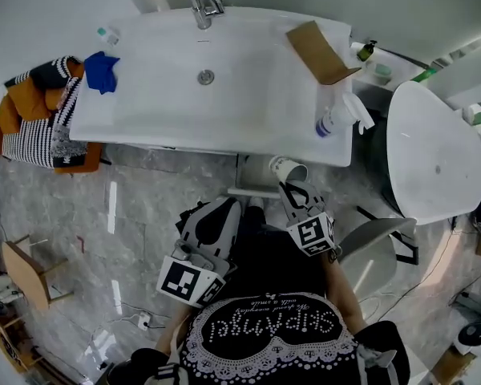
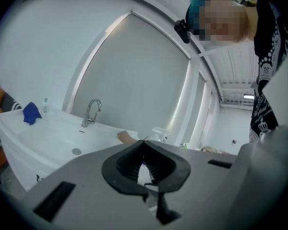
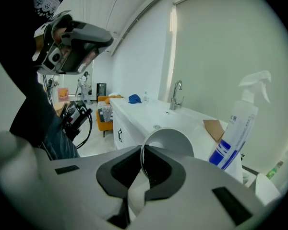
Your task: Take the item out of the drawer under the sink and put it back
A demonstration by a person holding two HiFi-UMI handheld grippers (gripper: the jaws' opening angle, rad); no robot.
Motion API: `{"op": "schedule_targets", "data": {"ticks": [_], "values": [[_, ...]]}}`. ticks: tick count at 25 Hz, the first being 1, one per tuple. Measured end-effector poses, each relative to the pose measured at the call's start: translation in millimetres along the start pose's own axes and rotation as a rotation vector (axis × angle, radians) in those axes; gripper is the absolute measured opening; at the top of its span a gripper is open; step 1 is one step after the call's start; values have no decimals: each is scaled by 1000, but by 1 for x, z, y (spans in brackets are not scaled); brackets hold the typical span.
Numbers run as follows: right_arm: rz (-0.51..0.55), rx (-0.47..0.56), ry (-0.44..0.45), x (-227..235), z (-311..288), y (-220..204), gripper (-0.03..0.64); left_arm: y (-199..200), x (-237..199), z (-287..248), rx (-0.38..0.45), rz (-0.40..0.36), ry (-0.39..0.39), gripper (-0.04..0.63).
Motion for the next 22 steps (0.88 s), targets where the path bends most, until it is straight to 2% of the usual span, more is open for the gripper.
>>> {"op": "schedule_targets", "data": {"ticks": [10, 22], "values": [[-128, 165, -76, 20, 30, 36, 26, 3, 4, -15, 1, -17, -72, 5], [-232, 264, -202, 5, 56, 81, 26, 23, -30, 3, 25, -18, -94, 5]]}}
Point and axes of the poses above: the fingertips, and each gripper's own axes: z backward along the fingers, x to its right, y out of its top, the point moved 6 cm from there along z, backward along the fingers, and after that the axes turned 3 degrees about -x, right-handed, at the moved point
